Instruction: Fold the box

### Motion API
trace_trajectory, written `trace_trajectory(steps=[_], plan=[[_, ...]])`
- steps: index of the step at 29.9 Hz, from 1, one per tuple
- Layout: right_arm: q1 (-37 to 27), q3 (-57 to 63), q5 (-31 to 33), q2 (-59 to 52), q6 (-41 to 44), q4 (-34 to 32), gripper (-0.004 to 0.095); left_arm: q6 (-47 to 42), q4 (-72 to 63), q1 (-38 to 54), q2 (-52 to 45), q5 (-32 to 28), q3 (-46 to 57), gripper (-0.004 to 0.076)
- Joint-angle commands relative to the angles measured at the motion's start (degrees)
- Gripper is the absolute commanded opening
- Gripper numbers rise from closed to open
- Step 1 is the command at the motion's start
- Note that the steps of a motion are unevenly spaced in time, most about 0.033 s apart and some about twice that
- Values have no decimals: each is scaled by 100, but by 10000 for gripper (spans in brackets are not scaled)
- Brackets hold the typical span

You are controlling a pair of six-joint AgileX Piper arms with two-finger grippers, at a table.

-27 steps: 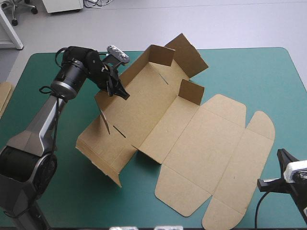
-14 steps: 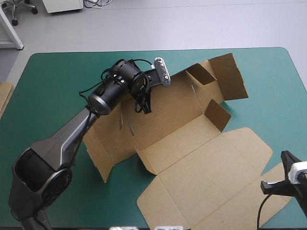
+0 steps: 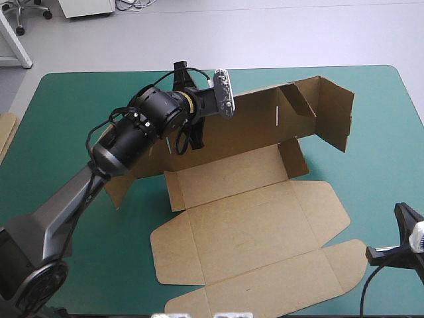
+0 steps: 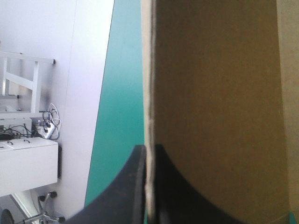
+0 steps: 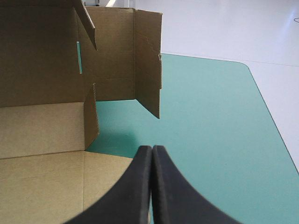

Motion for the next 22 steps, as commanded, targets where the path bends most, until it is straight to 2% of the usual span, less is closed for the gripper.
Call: trace_trajectory(steps=[1, 5, 12, 18, 22], plan=[[15, -537, -149, 400, 12, 108, -8, -51, 449, -267, -746, -858, 538, -10], [15, -875, -113, 678, -114, 406, -8, -495, 1348, -657, -1290, -1520, 1734, -10], [15, -1048, -100, 910, -289, 445, 8, -1992, 3613, -1238, -2266, -2678, 3538, -10], [15, -1048, -30, 924, -325, 695, 8, -2064, 4027, -1286, -2994, -3504, 4533, -10], [15, -1048, -70, 933, -340, 695, 8, -2182, 4232, -1275, -2855, -3769, 4785, -10]])
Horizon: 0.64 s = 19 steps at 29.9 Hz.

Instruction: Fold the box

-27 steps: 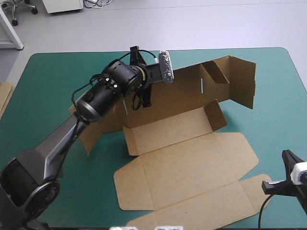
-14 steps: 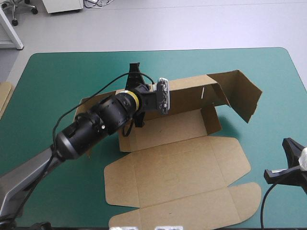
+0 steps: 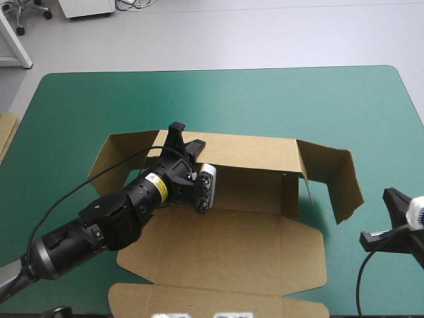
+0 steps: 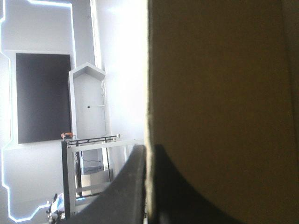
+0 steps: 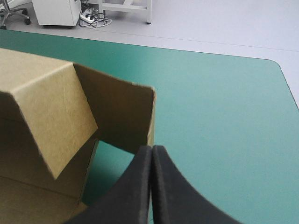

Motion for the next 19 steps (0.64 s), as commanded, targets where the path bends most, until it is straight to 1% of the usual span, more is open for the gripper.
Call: trace_trajectory(steps=[1, 3, 5, 6, 9, 12, 15, 19], plan=[[15, -181, -444, 113, -59, 18, 8, -311, 470, -34, 95, -482, -45, -10], [15, -181, -444, 144, -59, 31, 8, -747, 1017, -34, 343, -401, -45, -10], [15, -181, -444, 183, -82, 58, 8, -1527, 1726, -34, 621, -153, -45, -10], [15, -181, -444, 219, -90, 58, 8, -2144, 2244, -34, 745, 110, -45, -10], [15, -181, -444, 354, -90, 58, 8, -3735, 3156, -34, 1009, 791, -45, -10], [15, -214, -444, 618, -90, 201, 8, -4671, 3487, -34, 1134, 1252, -45, -10], [15, -403, -422, 965, -90, 345, 8, -5010, 3510, -47, 1155, 1528, -32, -10], [15, -833, -457, 1458, -52, 302, 8, -5100, 3587, -226, 1155, 1933, 83, -10]])
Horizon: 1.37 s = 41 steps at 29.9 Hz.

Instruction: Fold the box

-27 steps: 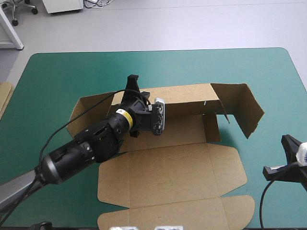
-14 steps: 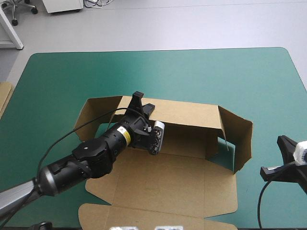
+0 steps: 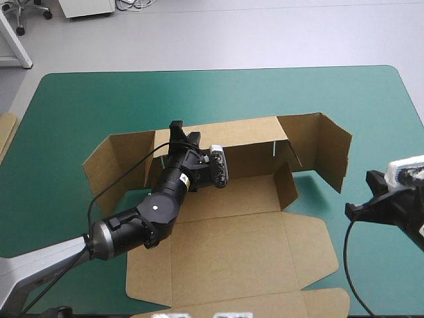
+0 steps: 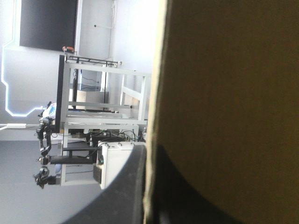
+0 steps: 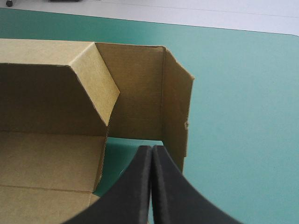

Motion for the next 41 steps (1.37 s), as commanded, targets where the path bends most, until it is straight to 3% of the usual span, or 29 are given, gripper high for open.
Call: trace_trajectory(steps=[1, 7, 16, 28, 36, 41], plan=[[15, -576, -443, 509, -11, 5, 8, -245, 430, -255, -187, 612, -17, -10], [15, -1507, -383, 1576, -11, -92, 6, -627, 876, -907, -187, 1133, 417, -10], [15, -3166, 430, 3208, -31, -82, -1, -1133, 1284, -1006, -209, 2025, 764, -10], [-6, -5118, 1667, 5199, -134, 260, -1, -1207, 1280, -1642, -217, 2146, 764, -10], [-31, -5221, 2311, 5720, -173, 281, -1, -1246, 1280, -1659, -217, 2170, 764, -10], [-46, -4964, 2311, 5708, -186, 365, -1, -1260, 1280, -1659, -217, 2170, 764, -10]])
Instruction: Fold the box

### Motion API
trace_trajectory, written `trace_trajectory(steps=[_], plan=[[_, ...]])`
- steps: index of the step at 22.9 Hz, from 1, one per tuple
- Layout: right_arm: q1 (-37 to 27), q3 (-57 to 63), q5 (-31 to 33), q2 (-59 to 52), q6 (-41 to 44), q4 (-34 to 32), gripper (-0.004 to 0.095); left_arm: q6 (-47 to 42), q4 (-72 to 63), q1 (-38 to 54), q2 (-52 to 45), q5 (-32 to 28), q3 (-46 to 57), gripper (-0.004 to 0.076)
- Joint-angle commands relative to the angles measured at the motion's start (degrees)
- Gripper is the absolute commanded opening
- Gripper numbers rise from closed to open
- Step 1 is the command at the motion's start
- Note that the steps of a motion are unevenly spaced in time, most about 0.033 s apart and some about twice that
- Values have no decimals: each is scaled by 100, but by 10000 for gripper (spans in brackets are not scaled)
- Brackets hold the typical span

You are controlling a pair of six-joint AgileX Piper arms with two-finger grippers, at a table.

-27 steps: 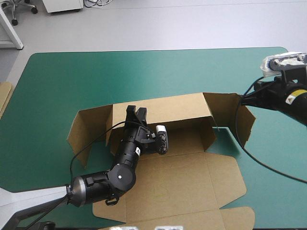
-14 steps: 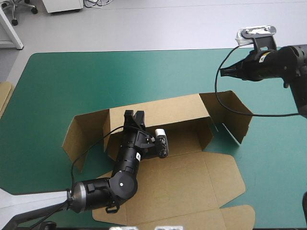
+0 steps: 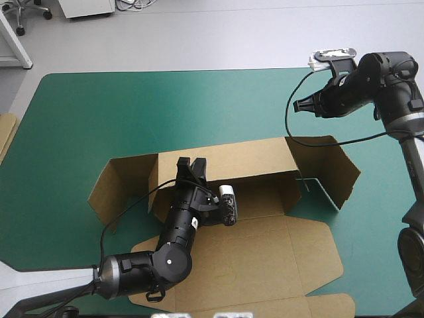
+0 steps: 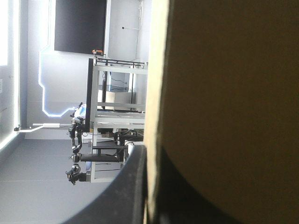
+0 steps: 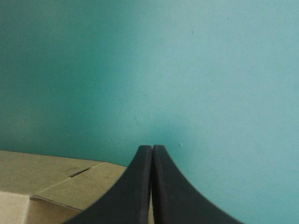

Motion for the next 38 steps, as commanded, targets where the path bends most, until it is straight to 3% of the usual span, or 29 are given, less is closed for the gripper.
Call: trace_trajectory(steps=[1, 8, 16, 23, 26, 33, 35, 37, 38], plan=[[-41, 79, 7, -265, -74, 71, -1, -129, 682, -34, -195, 262, -142, -10], [-41, 740, 7, -352, -163, 235, -1, -137, 669, -34, -195, 262, -142, -10], [-41, 1866, 7, -1390, -271, 408, -1, -137, 665, -34, -195, 262, -142, -10], [-41, 2551, -140, -1808, -744, 1124, -1, -153, 665, -34, -195, 367, -142, -10], [-41, 2856, -376, -1981, -967, 1247, -1, -153, 665, -34, -195, 388, -142, -10], [-41, 3830, -1670, -2642, -1761, 1220, 0, -181, 665, -34, -195, 389, -142, -10], [-41, 4190, -1891, -2757, -2257, 1242, 38, -194, 687, -34, -195, 389, -142, -10], [-41, 4372, -1891, -2755, -2454, 1237, 141, -194, 686, -34, -195, 374, -142, -10], [-41, 4431, -1904, -2755, -2603, 1340, 265, -194, 686, -34, -195, 363, -142, -10]])
